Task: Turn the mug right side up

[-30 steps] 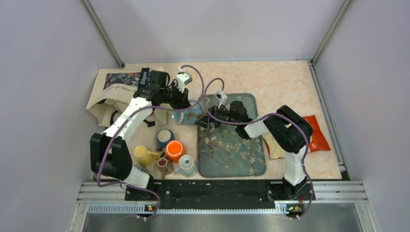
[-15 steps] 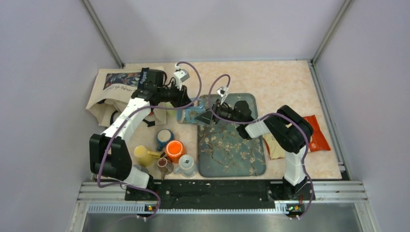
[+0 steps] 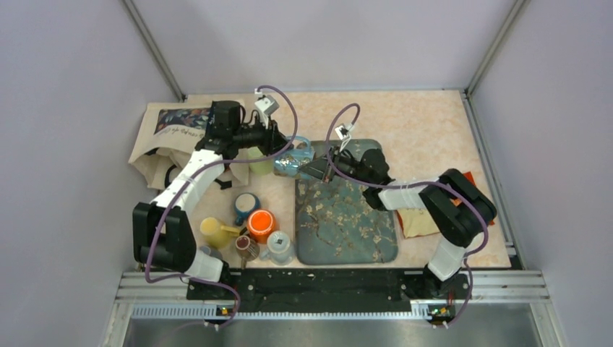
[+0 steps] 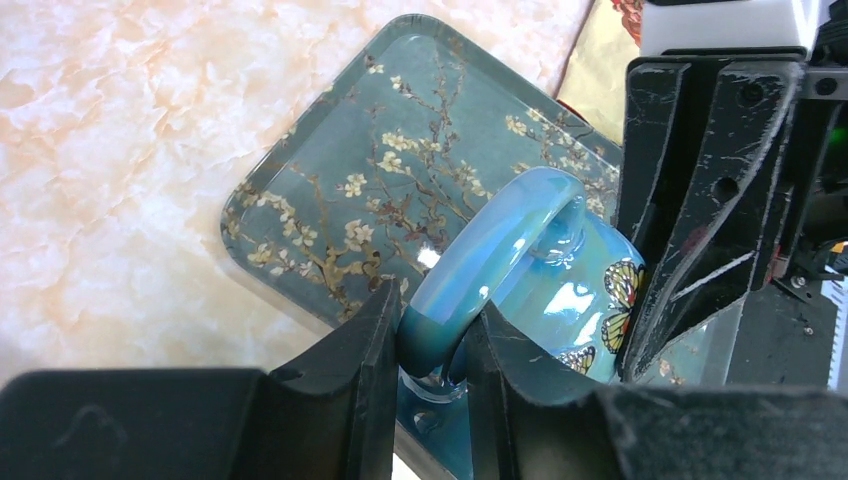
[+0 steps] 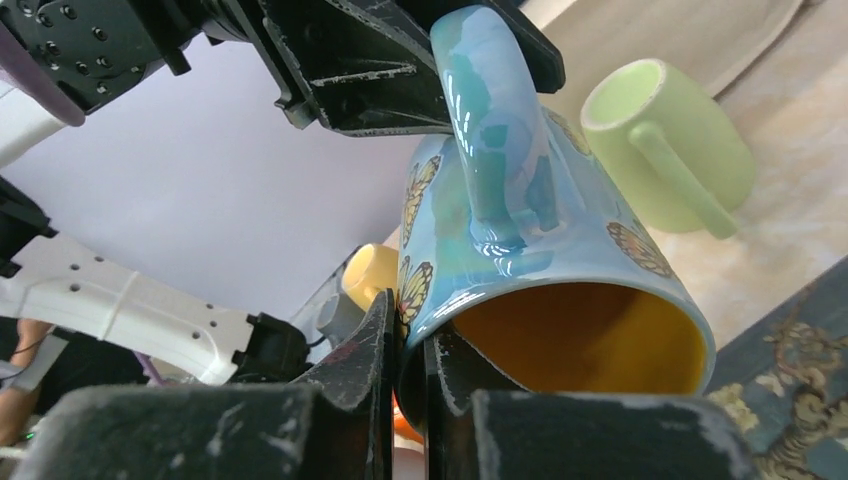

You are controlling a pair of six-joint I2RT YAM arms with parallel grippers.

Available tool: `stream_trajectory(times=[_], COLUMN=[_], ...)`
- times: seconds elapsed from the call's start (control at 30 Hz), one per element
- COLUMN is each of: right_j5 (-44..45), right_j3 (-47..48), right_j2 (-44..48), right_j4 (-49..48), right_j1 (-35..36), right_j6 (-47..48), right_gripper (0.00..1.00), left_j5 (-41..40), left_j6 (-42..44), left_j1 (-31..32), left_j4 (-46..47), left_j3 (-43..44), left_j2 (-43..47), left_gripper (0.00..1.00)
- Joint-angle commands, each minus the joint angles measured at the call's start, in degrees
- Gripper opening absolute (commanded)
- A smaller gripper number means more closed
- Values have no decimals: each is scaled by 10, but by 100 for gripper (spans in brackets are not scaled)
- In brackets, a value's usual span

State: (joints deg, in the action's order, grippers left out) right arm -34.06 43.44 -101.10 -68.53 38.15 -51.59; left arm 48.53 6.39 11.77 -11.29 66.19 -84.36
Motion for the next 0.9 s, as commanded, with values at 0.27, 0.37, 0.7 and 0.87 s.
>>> stream_trajectory(times=[0.27,0.37,0.7,0.87], right_j5=[193,225,404,433], right_j3=[26,42,223,333], right_j2=[179,194,143,59], right_j4=[348,416,815,950], right_j1=[14,15,-10,-51], right_j6=[249,283,448,480], right_gripper=[0,0,0,0], left_j5=[-43,-57,-227,-269], left_j6=[11,25,71,101], left_j1=[-1,-2,-2,-2], left_j4=[6,-17,-104,-118], left_j3=[14,24,33,11], left_j2=[19,23,40,53], left_gripper=[71,77,79,79])
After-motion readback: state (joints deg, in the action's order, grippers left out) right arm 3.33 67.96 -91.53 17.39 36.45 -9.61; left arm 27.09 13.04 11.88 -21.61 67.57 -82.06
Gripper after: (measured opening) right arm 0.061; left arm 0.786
